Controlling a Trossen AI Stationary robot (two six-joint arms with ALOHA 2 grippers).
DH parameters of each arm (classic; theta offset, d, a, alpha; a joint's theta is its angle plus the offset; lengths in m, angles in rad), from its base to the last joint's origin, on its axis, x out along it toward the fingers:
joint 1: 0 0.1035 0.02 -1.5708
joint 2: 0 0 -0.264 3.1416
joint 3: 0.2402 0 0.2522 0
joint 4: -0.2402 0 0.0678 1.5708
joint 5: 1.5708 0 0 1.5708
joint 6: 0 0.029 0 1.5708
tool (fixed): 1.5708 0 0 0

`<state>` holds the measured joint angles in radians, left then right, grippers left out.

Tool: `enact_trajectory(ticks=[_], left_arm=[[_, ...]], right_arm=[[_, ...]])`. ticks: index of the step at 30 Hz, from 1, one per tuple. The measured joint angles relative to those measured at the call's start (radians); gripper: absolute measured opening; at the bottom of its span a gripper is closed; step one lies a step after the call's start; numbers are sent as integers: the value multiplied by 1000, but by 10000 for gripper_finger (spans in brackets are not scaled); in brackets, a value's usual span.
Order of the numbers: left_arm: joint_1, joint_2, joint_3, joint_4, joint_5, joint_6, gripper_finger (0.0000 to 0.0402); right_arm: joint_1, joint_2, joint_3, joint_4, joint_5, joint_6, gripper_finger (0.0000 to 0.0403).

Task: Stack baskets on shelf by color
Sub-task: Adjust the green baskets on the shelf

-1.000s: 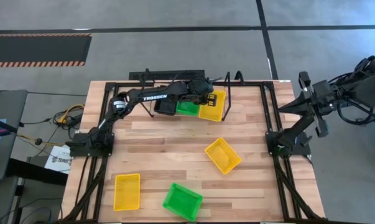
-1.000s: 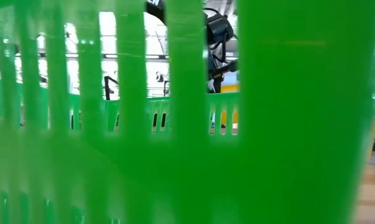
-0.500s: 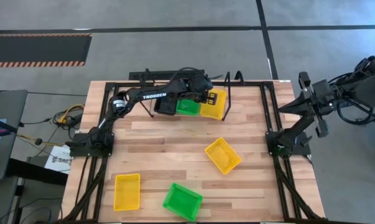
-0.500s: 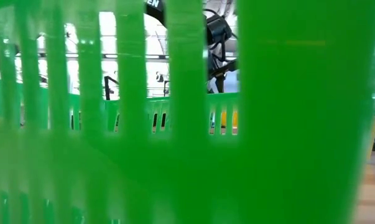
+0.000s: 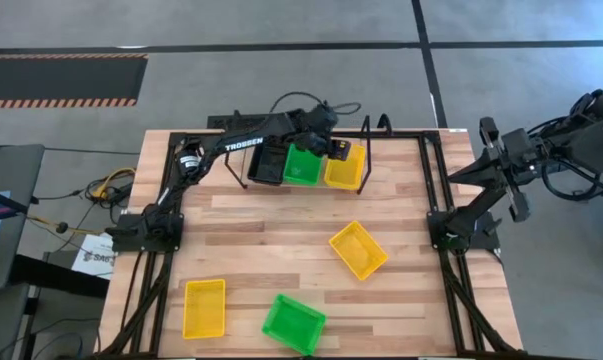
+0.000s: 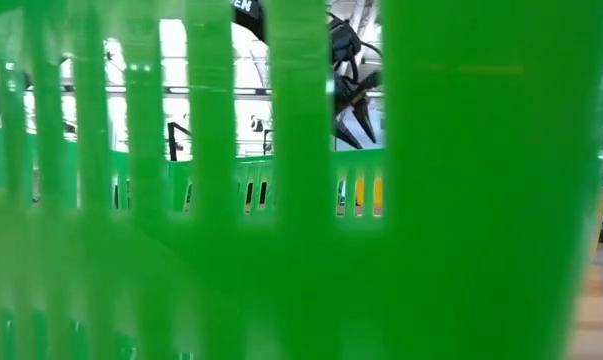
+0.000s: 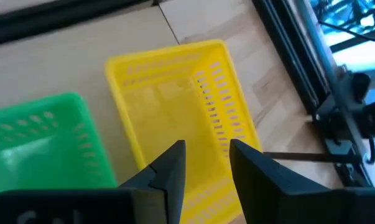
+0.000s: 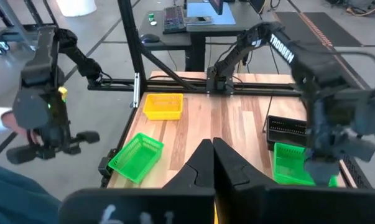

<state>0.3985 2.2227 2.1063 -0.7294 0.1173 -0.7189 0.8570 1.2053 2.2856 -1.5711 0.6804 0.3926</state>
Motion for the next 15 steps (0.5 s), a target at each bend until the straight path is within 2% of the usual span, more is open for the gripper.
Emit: enact_trajectory(ticks=[4, 7, 9, 11, 15], left_arm=[[0, 0, 124, -189, -31, 82, 106], [-15, -2, 242, -338, -126, 139, 100], [-27, -32, 229, -340, -200, 157, 97], [-35, -65, 205, -338, -231, 157, 96], [-40, -76, 203, -334, -181, 162, 95]], right_arm=[[0, 0, 0, 0, -4, 1, 7], [0, 0, 0, 0, -4, 0, 7], [0, -1, 0, 0, -4, 0, 7], [0, -1, 0, 0, -4, -2, 7], [0, -2, 0, 0, -3, -6, 7]])
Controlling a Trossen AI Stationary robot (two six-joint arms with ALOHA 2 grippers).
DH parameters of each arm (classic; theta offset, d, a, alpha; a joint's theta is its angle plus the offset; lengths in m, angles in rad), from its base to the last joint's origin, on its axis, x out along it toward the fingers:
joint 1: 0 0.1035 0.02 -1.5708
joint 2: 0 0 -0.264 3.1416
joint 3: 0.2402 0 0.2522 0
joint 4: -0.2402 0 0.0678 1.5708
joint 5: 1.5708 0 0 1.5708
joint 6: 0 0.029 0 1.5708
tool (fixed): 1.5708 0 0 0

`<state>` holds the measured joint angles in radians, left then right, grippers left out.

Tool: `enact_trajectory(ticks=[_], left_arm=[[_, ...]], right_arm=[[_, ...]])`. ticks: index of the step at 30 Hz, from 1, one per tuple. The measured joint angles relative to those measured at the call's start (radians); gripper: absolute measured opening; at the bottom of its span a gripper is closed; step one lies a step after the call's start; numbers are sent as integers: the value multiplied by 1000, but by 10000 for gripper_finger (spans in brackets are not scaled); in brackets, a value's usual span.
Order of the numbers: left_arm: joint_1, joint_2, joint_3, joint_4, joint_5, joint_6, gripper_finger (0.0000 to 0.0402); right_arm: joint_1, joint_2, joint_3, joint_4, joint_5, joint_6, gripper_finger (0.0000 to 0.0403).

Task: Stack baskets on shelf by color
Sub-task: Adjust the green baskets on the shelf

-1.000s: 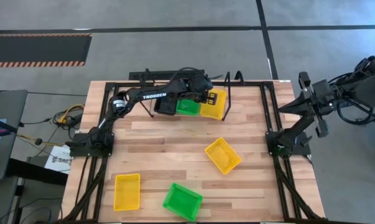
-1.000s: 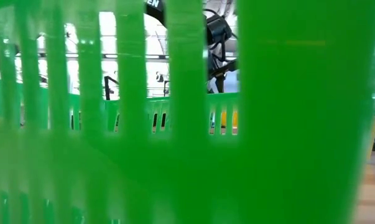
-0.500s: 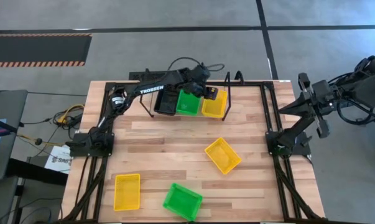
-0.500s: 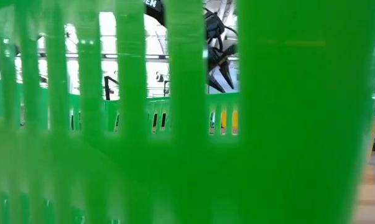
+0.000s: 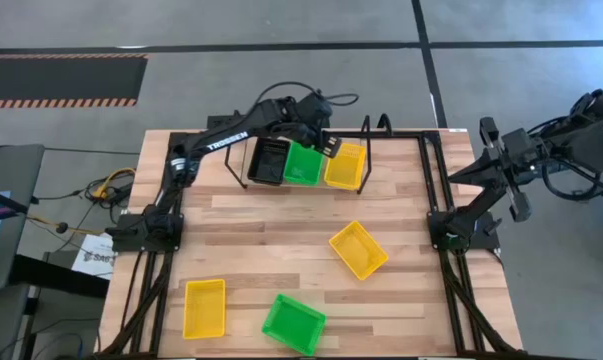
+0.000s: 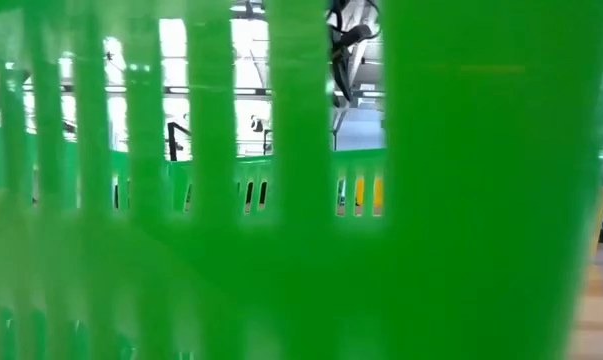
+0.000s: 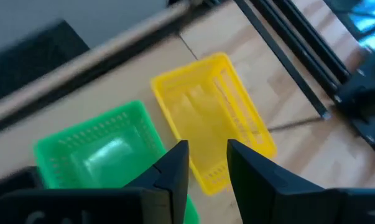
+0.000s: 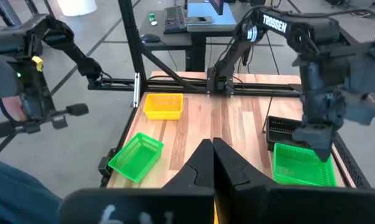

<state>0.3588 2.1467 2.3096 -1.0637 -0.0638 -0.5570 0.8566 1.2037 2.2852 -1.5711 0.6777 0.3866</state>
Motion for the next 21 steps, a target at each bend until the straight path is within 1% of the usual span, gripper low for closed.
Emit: enact_trajectory(ticks=[3, 6, 7, 13, 21], left_arm=[[0, 20, -1, 1, 27, -4, 74], [-4, 46, -1, 19, 51, 17, 23], [-6, 52, -1, 33, 54, 23, 12], [-27, 107, -1, 103, 23, 30, 1], [-46, 194, -1, 113, -23, 25, 0]], right_arm=[[0, 0, 0, 0, 1, 0, 7], [0, 8, 0, 0, 2, 0, 7], [0, 11, 0, 0, 2, 0, 5], [0, 27, 0, 0, 4, 2, 4], [-1, 43, 0, 0, 7, 21, 3]])
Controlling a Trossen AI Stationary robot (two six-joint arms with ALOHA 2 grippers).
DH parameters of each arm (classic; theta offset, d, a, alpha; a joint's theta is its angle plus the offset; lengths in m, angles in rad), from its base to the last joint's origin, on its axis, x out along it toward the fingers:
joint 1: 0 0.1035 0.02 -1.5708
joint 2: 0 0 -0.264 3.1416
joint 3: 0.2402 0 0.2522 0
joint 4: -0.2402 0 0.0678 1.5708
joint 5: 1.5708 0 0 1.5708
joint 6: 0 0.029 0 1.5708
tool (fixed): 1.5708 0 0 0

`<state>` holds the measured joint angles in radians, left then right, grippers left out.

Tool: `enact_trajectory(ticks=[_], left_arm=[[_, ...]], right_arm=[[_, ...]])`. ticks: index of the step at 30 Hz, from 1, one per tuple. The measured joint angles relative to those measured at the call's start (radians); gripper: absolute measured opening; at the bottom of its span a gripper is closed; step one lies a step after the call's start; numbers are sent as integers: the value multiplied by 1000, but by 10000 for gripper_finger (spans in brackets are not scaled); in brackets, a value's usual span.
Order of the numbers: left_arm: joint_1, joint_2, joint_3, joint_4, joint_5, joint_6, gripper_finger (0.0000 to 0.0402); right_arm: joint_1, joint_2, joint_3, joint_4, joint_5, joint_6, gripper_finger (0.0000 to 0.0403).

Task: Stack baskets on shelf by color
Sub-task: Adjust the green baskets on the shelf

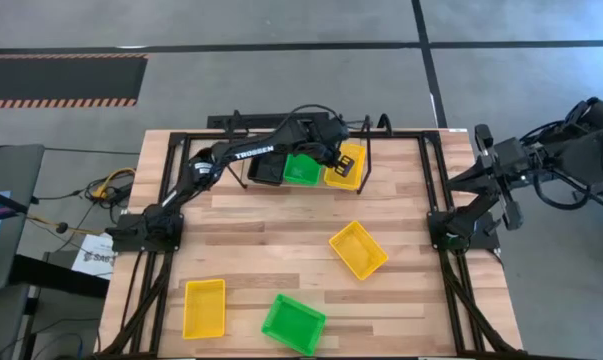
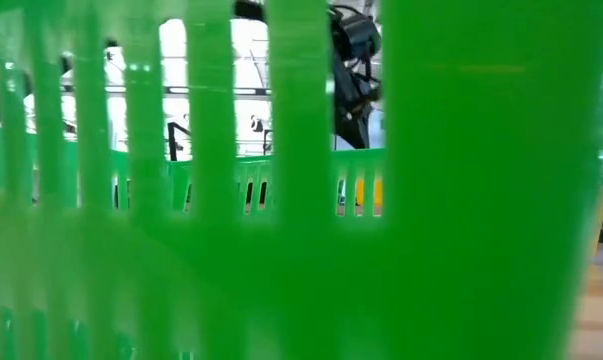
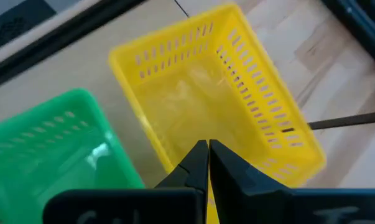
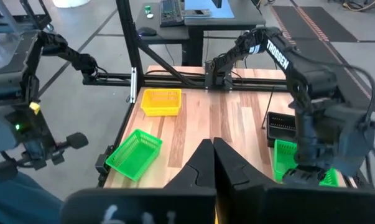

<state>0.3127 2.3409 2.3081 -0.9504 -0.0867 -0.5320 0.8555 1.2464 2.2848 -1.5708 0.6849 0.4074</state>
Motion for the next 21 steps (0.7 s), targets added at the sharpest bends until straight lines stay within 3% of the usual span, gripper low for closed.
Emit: enact_trajectory(ticks=[3, 10, 21], left_arm=[[-9, 10, -2, -3, -6, 13, 0], [-29, 16, -1, -19, -176, 83, 0], [-34, 16, -1, -25, -168, 95, 0]], right_arm=[[0, 7, 0, 0, 0, 4, 4], [0, 23, 0, 0, 1, 12, 4], [0, 37, 0, 0, 2, 12, 6]])
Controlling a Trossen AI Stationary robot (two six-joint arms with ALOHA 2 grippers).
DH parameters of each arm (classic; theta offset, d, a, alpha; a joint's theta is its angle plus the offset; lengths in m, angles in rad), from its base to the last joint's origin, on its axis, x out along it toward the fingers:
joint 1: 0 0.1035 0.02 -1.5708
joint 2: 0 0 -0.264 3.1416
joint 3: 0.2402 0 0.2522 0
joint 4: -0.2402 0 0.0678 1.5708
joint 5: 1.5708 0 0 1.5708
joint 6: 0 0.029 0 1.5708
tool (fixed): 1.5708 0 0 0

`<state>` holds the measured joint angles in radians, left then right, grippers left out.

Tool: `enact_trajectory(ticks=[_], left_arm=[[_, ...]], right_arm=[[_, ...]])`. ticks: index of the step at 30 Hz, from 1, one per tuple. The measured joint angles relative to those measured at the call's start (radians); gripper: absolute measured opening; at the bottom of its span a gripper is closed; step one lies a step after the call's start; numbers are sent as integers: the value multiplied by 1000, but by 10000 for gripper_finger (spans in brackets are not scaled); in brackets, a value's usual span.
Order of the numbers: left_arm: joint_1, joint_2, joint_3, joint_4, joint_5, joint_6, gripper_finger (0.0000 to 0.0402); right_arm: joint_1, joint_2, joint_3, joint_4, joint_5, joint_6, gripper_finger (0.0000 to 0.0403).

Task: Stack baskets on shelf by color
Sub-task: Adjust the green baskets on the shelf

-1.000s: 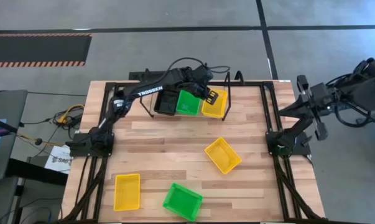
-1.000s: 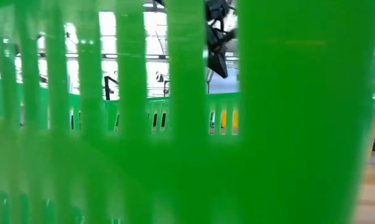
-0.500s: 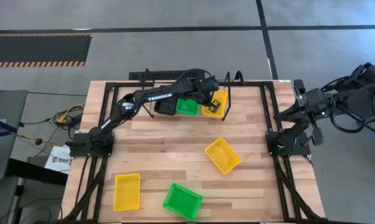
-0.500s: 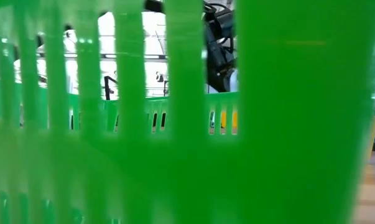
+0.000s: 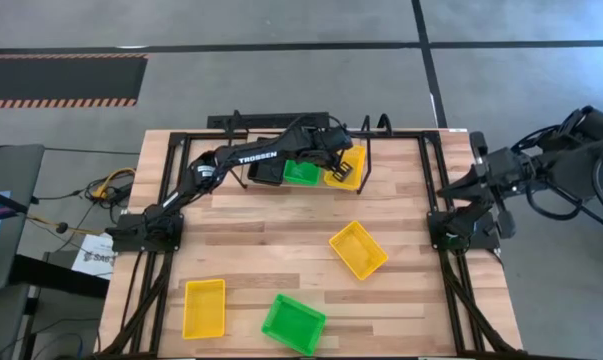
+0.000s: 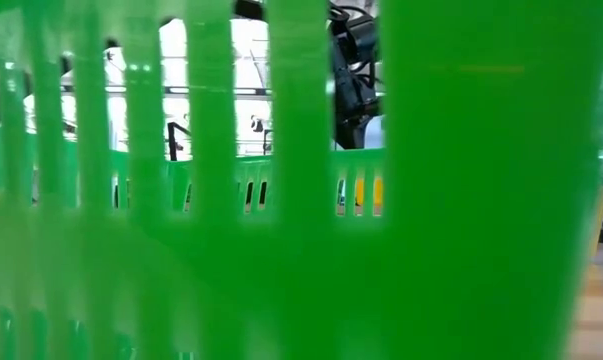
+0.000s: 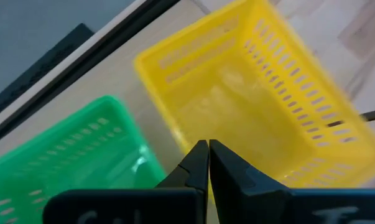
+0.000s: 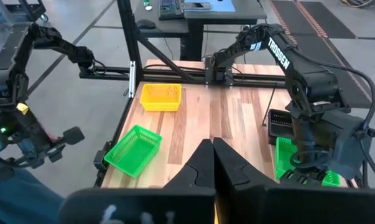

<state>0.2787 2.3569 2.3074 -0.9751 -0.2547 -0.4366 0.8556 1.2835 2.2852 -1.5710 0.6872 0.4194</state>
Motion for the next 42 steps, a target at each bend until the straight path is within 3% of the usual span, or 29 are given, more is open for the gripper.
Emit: enact_trajectory(ticks=[21, 35, 42], left_arm=[[-7, 0, 0, 23, -45, 66, 0], [-7, 0, 0, -55, -41, 85, 0], [-11, 0, 0, 45, 86, 101, 0]], right_arm=[[0, 56, 0, 2, 56, 0, 5], [0, 77, 0, 24, 101, 0, 3], [0, 78, 0, 24, 102, 0, 3]])
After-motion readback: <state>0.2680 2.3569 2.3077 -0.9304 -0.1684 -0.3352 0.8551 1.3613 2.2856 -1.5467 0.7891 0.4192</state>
